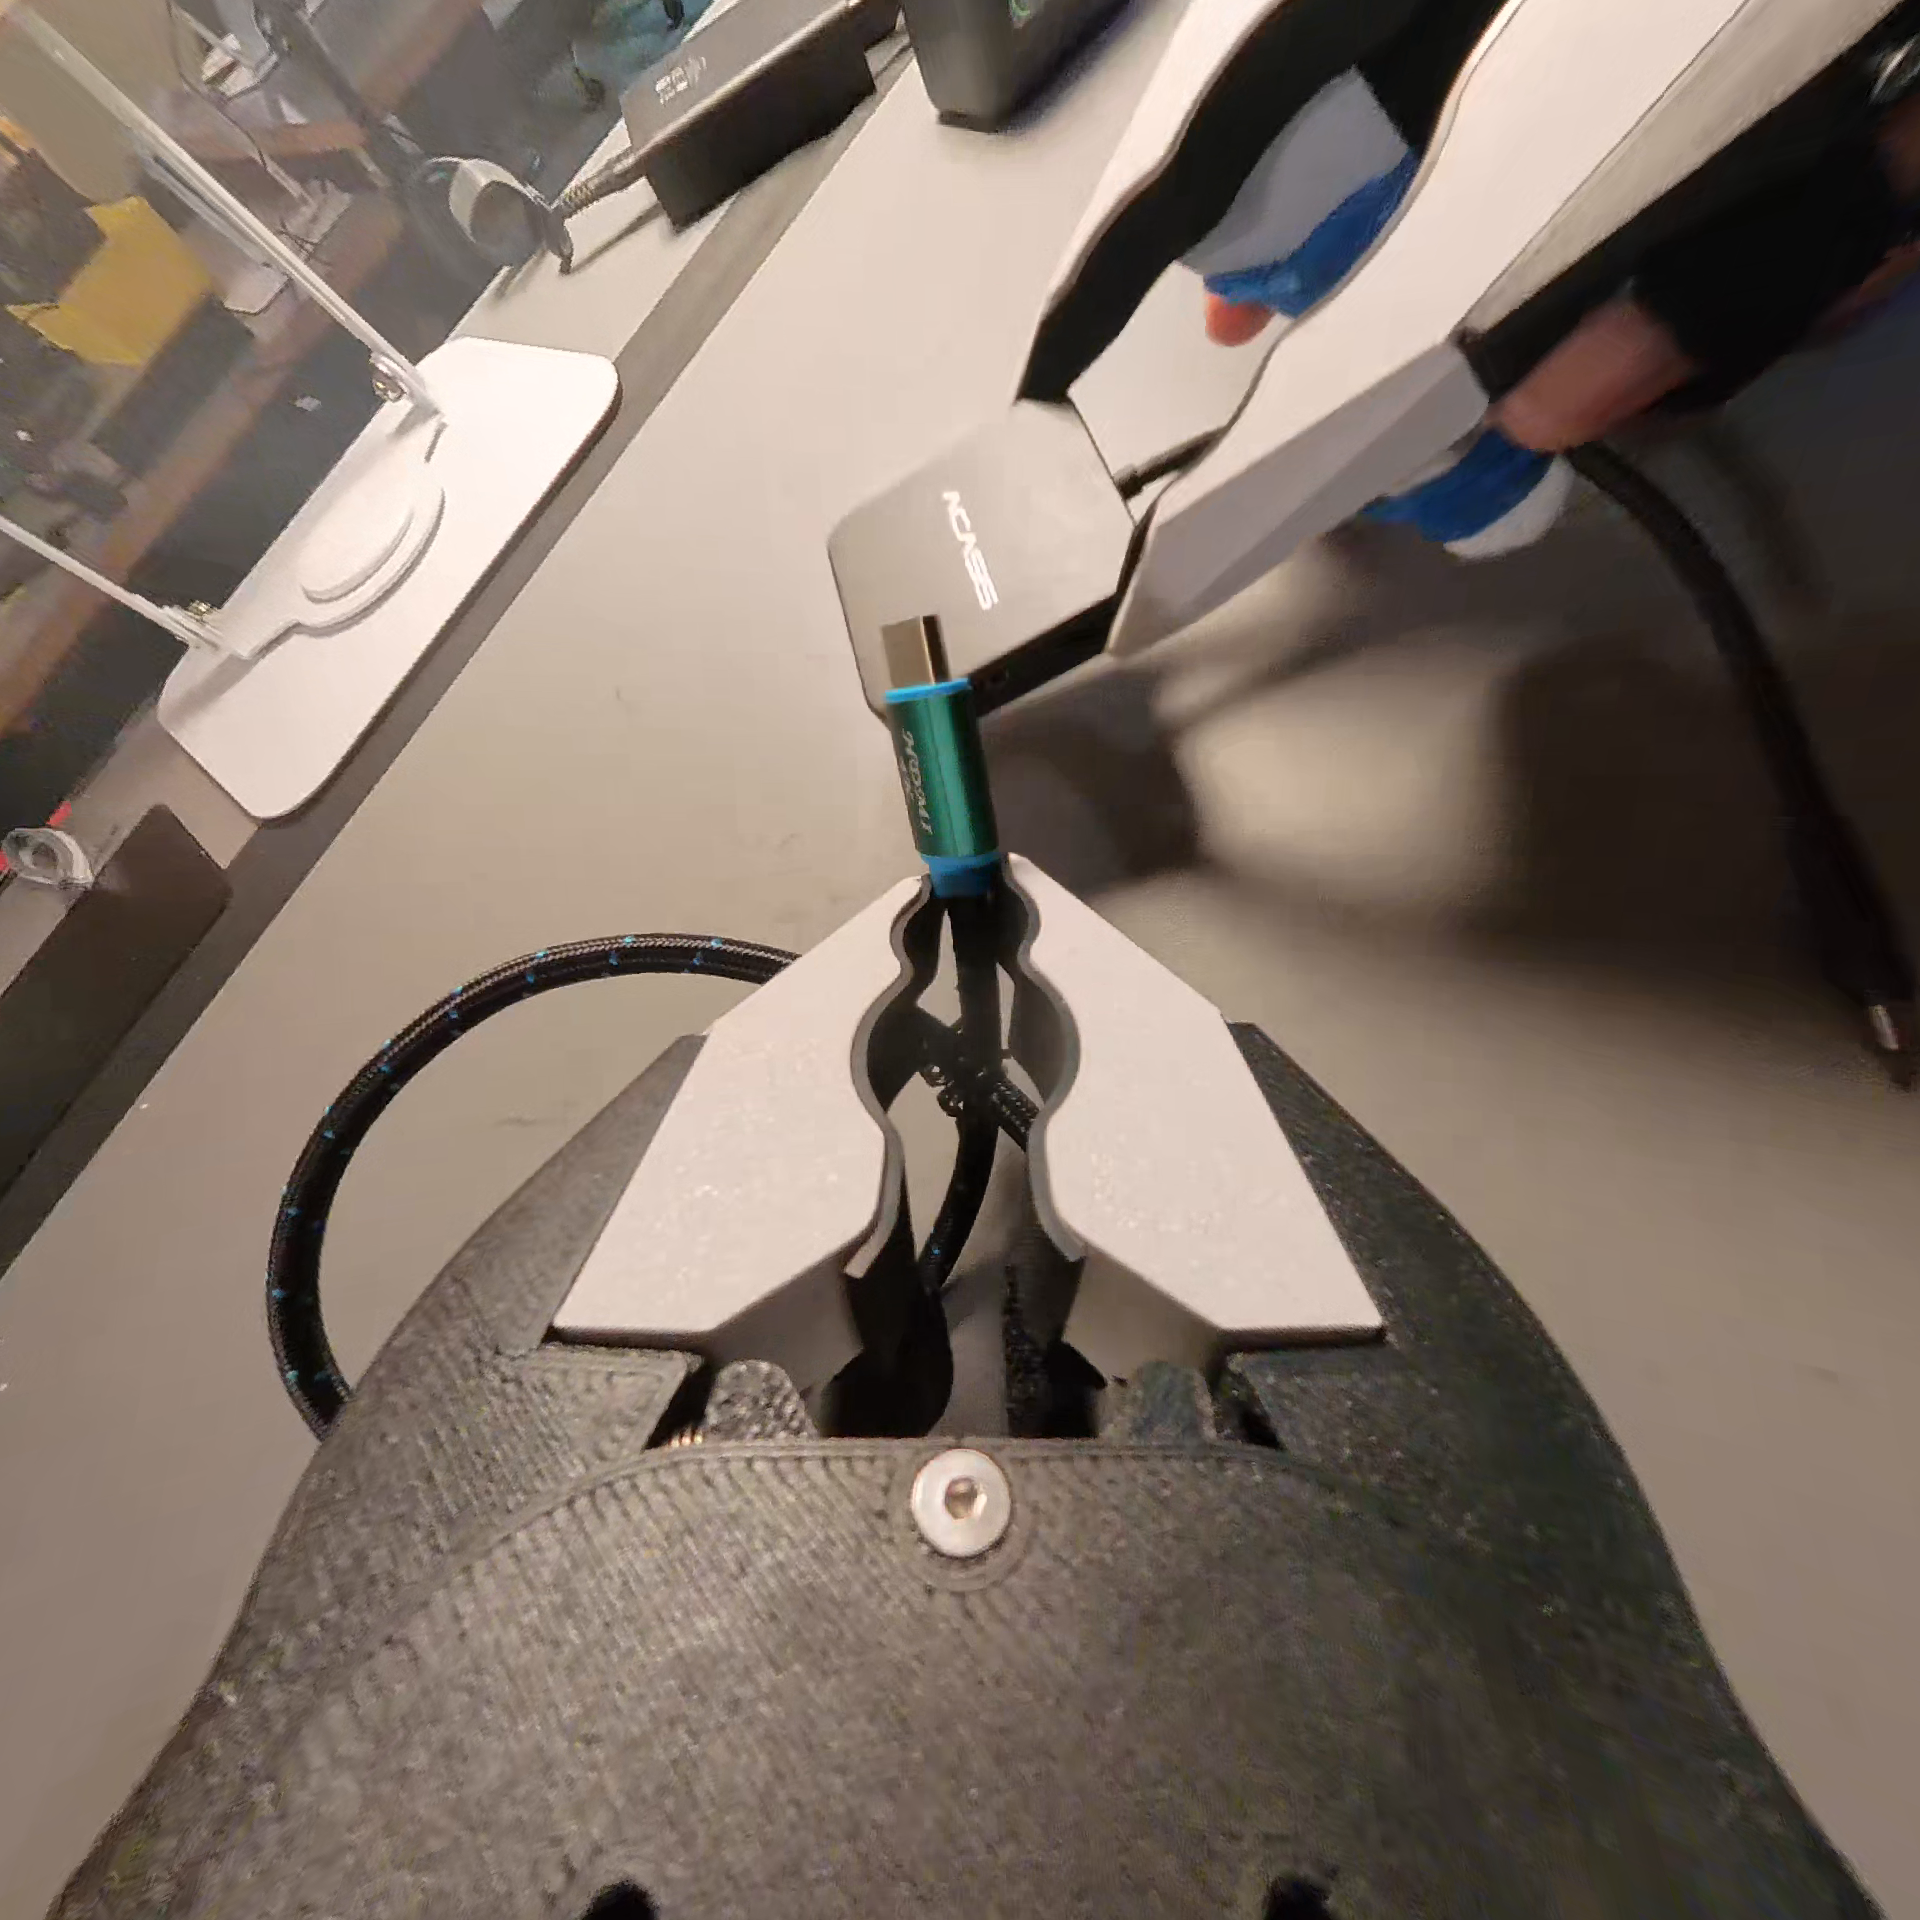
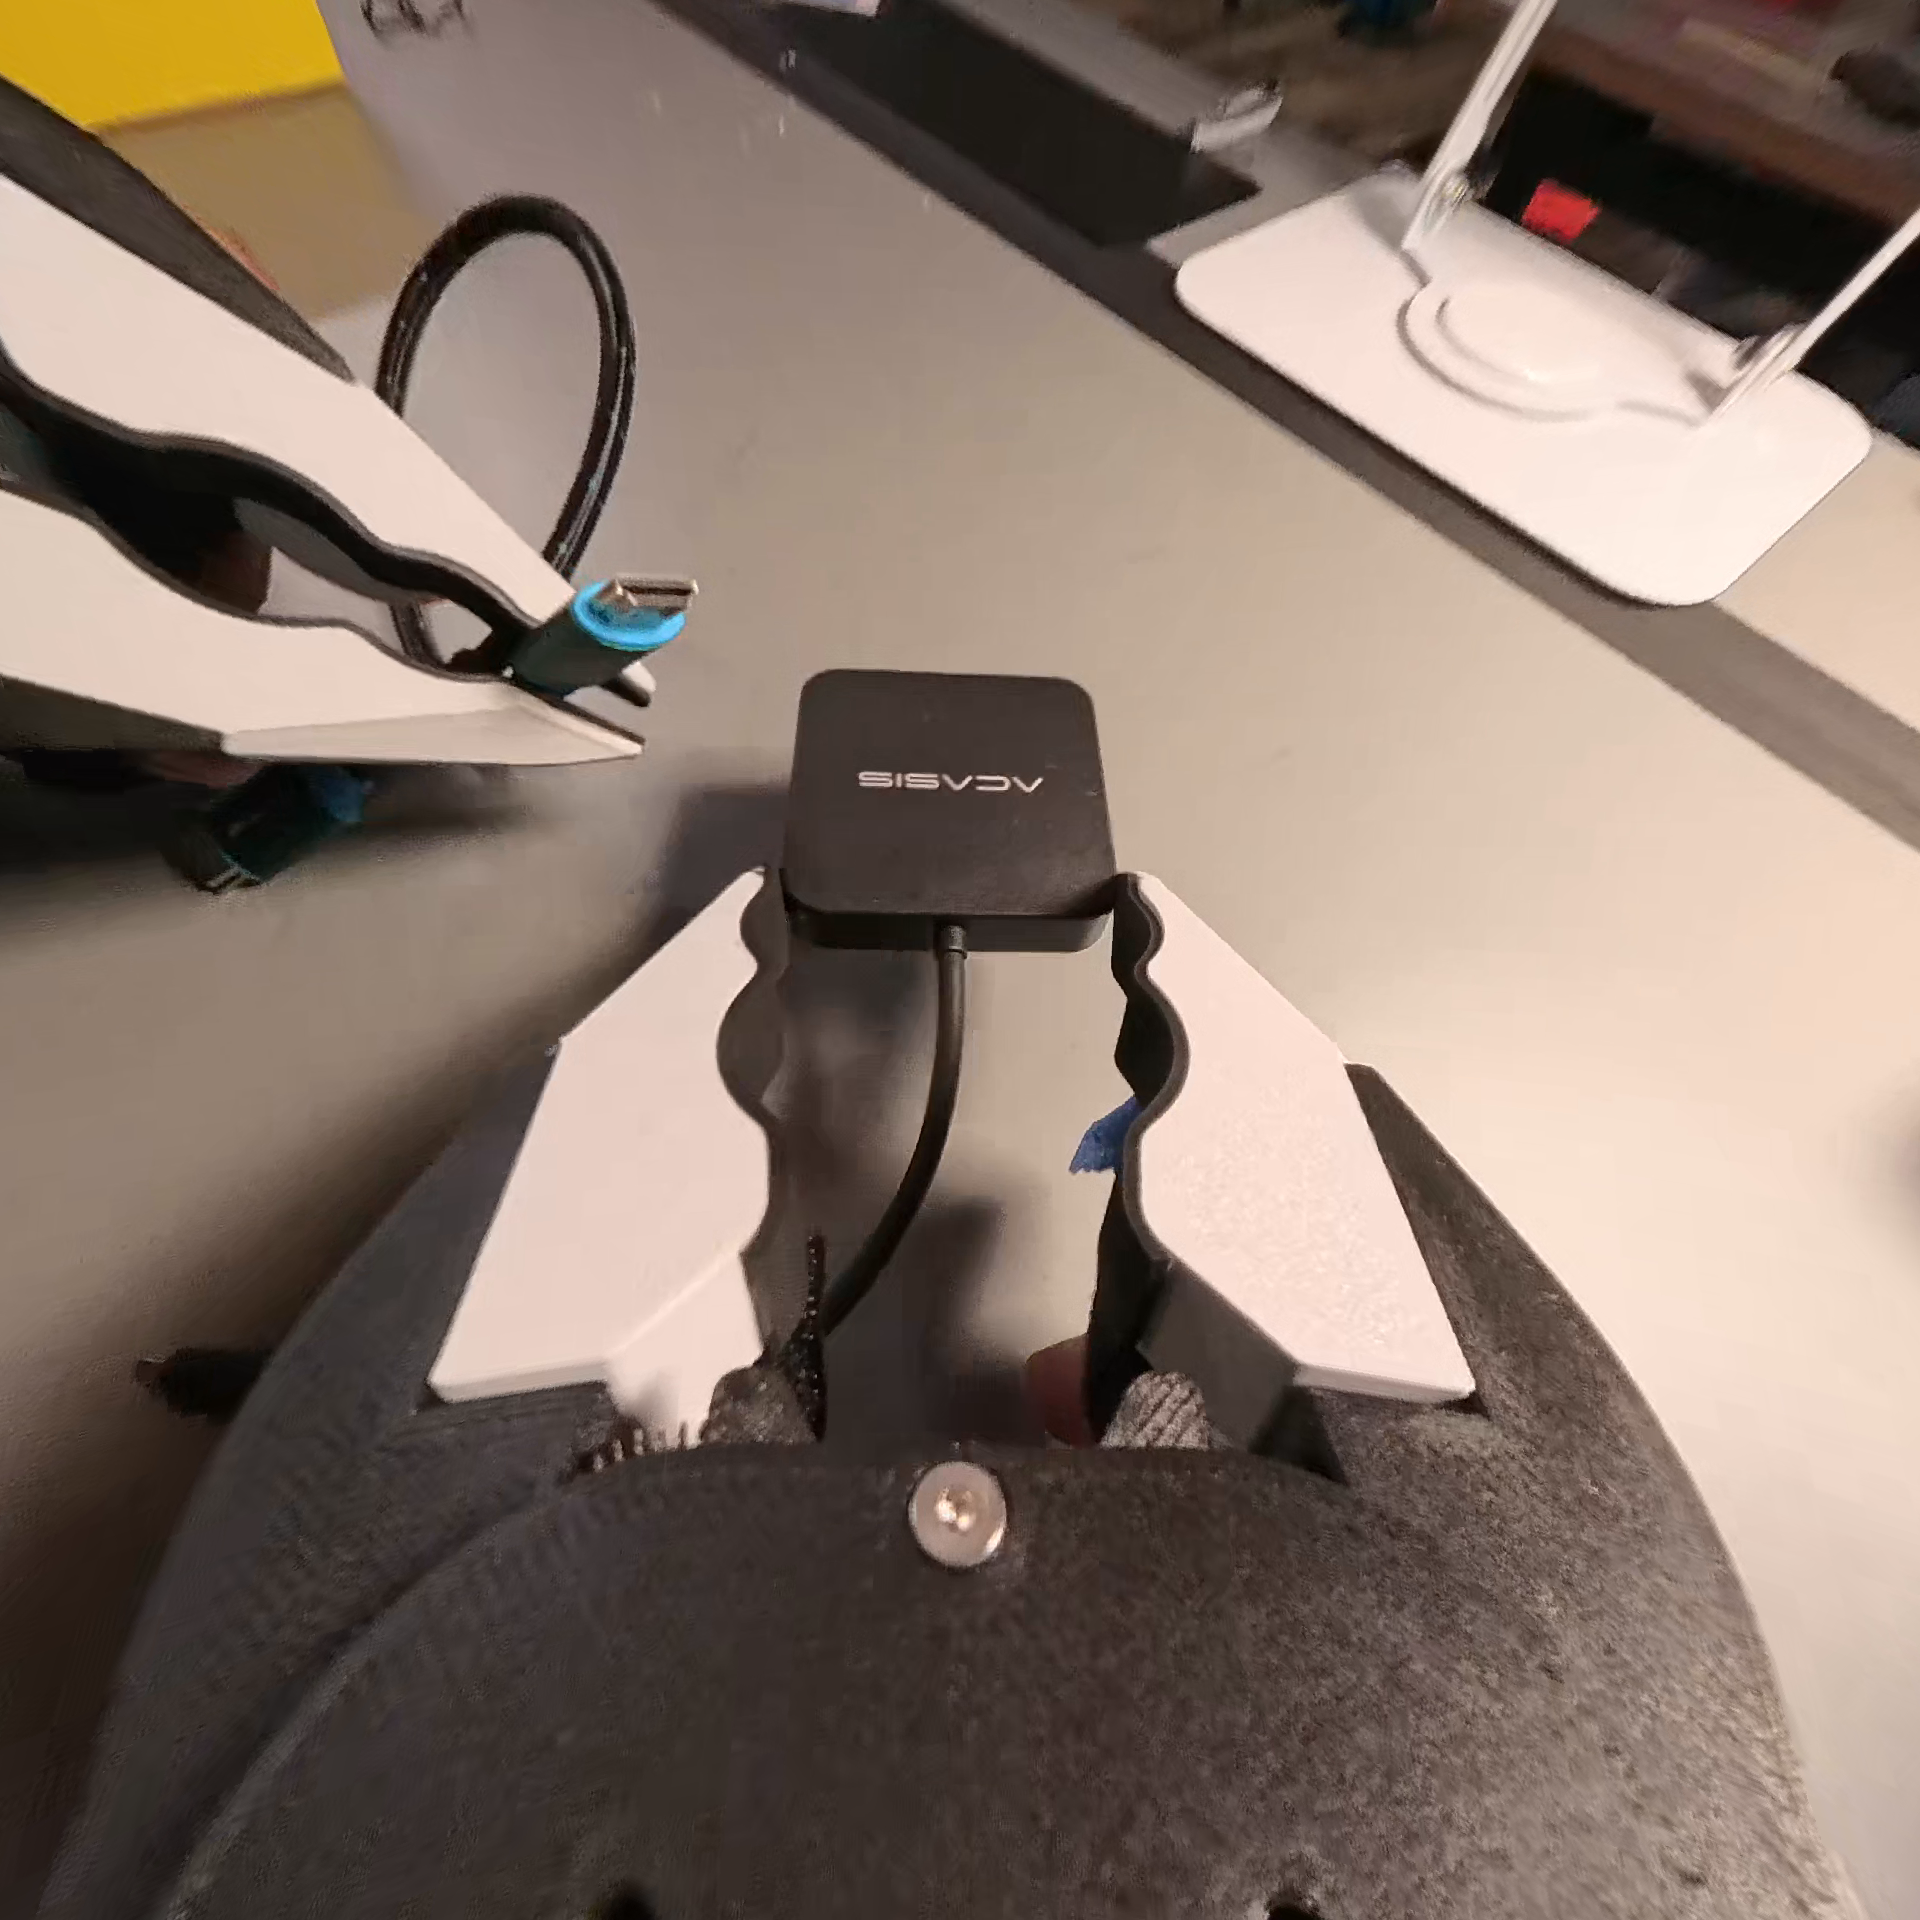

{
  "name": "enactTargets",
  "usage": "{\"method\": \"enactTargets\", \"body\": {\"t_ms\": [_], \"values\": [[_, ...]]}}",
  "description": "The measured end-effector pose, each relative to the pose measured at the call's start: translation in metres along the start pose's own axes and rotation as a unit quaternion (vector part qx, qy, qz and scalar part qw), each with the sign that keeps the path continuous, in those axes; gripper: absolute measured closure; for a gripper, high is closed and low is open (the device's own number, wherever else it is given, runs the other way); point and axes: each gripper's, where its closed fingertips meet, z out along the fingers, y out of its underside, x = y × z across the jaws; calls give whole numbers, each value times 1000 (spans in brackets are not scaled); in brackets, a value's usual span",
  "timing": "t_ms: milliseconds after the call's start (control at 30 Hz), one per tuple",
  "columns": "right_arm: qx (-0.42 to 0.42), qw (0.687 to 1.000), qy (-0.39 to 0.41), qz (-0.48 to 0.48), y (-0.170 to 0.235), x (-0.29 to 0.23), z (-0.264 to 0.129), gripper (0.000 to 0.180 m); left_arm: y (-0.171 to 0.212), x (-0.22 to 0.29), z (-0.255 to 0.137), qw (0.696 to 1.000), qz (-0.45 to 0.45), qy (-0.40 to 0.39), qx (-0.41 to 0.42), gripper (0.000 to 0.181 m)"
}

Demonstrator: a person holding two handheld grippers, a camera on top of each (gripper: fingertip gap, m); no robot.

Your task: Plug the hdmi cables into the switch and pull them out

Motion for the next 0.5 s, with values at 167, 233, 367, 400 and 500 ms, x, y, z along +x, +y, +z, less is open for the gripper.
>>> {"method": "enactTargets", "body": {"t_ms": [167,233,367,400,500], "values": [[-29,999,-18,4,10,-6,2,114,-4,18,-3,992,-72,103,24,156],[-46,999,-24,2,16,-7,3,114,-6,30,-7,975,-129,176,29,148],[-66,997,-27,4,22,-1,-2,114,-2,26,-9,961,-188,204,17,150],[-66,997,-27,5,22,0,-3,114,1,23,-9,961,-191,199,8,150],[-65,997,-29,8,22,3,-6,114,8,12,-11,964,-196,180,-4,148]]}}
